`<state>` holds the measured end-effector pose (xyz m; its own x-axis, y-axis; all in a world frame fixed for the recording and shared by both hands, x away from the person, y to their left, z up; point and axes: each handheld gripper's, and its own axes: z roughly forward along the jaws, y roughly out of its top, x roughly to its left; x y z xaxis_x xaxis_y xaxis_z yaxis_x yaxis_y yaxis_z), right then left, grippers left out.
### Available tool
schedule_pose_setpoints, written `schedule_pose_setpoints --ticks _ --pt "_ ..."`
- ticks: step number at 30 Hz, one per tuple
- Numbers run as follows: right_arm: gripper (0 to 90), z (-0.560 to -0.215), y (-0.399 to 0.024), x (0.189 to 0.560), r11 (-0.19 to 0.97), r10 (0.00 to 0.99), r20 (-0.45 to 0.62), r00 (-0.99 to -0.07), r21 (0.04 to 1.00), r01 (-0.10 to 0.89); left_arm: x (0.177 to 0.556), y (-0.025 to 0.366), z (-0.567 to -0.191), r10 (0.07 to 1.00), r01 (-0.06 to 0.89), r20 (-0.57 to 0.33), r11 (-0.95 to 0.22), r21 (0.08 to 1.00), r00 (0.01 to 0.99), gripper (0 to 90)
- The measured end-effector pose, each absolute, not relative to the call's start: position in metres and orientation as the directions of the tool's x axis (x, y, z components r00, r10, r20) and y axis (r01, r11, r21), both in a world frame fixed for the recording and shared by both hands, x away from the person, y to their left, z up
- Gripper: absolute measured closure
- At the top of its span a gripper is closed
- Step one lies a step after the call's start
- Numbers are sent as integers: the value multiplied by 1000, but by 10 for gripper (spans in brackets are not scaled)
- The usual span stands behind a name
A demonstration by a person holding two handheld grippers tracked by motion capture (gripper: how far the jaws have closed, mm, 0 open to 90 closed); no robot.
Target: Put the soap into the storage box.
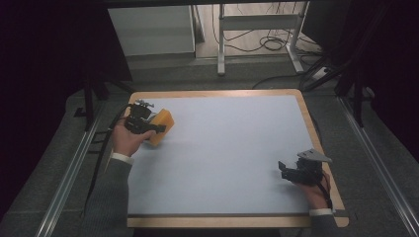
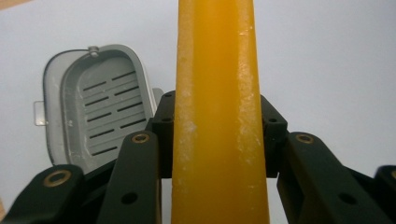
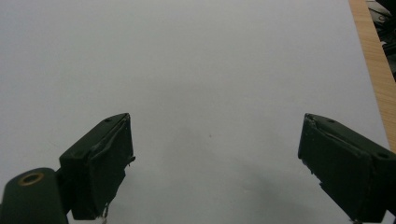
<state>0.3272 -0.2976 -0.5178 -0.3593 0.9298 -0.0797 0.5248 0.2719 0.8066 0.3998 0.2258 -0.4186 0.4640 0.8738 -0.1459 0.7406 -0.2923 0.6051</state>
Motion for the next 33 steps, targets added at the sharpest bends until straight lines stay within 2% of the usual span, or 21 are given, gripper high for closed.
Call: schedule_pose_setpoints --ticks 12,33 --pt "101 -518 -297 327 271 930 -78 -359 806 527 409 237 -411 885 749 -146 -273 604 441 610" --pt "102 -519 -300 328 266 932 -76 -354 807 528 433 255 -423 912 789 -166 -220 573 374 610"
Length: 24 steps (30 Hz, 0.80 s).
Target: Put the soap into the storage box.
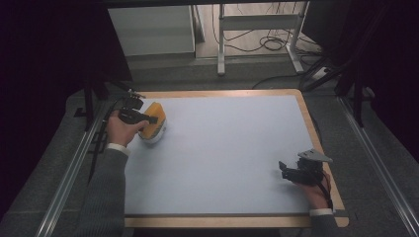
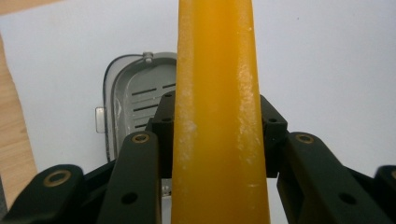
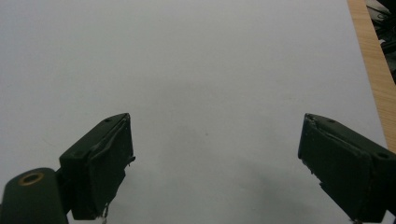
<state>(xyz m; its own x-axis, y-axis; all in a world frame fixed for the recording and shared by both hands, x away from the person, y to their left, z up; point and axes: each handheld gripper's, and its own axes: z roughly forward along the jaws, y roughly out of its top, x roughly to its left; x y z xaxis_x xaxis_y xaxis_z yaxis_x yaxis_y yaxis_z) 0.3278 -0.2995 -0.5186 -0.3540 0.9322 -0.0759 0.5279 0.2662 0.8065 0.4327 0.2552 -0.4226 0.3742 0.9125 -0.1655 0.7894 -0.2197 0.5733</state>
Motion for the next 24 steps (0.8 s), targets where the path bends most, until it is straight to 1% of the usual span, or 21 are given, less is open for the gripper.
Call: schedule_pose_setpoints --ticks 11,24 --pt "102 -519 -300 328 263 934 -74 -351 805 532 445 261 -434 925 802 -163 -198 564 343 610" --pt "102 -520 -302 328 261 935 -72 -348 803 536 457 268 -451 933 825 -193 -155 543 303 610"
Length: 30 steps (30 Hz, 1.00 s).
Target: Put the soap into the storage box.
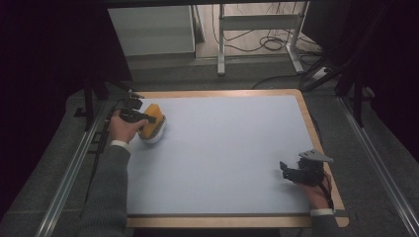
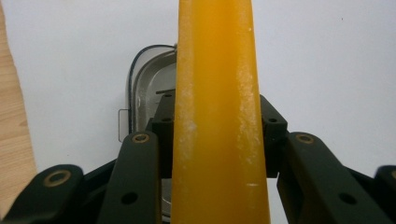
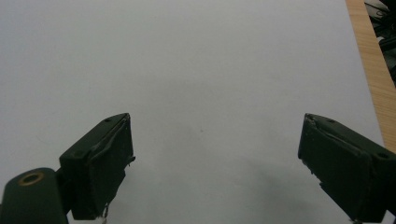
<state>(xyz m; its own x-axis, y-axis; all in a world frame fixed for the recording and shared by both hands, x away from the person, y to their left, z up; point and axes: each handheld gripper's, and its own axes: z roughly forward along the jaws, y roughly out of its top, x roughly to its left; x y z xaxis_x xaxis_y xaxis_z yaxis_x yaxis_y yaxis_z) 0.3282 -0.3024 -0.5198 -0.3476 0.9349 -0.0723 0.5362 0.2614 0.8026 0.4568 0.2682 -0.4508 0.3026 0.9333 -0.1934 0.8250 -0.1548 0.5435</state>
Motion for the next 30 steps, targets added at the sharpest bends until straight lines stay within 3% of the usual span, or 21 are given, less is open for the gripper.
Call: schedule_pose_setpoints --ticks 30 --pt "102 -522 -300 329 272 932 -81 -352 798 538 464 270 -467 941 838 -198 -133 530 275 609"
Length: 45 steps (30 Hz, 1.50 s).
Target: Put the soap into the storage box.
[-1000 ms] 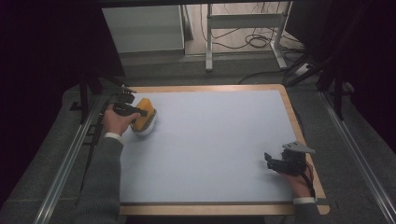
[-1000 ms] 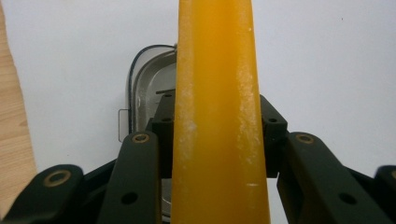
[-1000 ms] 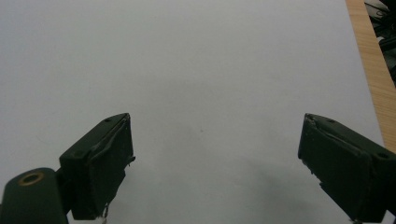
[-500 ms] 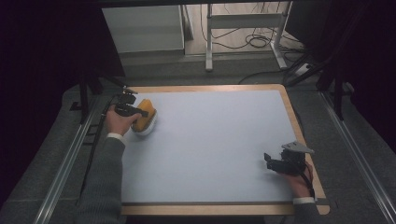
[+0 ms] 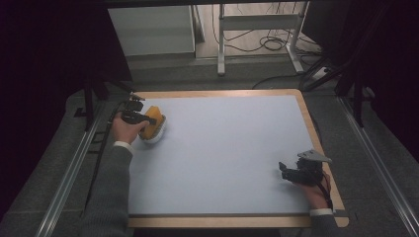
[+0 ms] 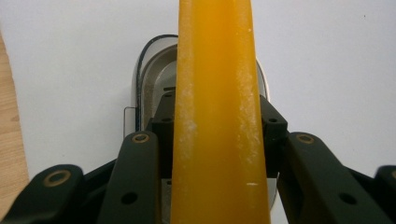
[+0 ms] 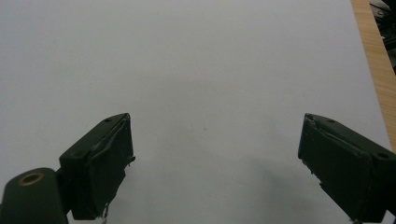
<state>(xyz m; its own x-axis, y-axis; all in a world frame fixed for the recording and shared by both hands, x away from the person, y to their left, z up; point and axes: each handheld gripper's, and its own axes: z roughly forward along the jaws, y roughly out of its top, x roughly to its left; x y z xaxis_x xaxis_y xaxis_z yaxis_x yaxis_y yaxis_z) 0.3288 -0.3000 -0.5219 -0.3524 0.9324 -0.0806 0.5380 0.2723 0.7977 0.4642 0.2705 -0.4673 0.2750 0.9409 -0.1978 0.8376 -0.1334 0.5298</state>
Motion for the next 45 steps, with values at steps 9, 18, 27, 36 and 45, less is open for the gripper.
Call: schedule_pose_setpoints --ticks 9,18,27,36,45 --pt "101 -522 -300 329 273 932 -81 -353 797 538 465 269 -471 940 839 -197 -137 527 277 607" --pt "102 -522 -299 329 280 929 -84 -359 796 536 460 272 -454 945 799 -169 -131 587 279 459" --pt "101 -522 -298 329 280 928 -83 -362 796 536 454 283 -445 956 772 -132 -125 623 261 343" --pt "101 -523 -297 329 283 928 -85 -362 793 540 445 281 -439 945 750 -135 -145 645 298 315" --pt "102 -522 -299 328 277 930 -83 -357 798 535 422 267 -441 903 707 -166 -185 682 397 296"
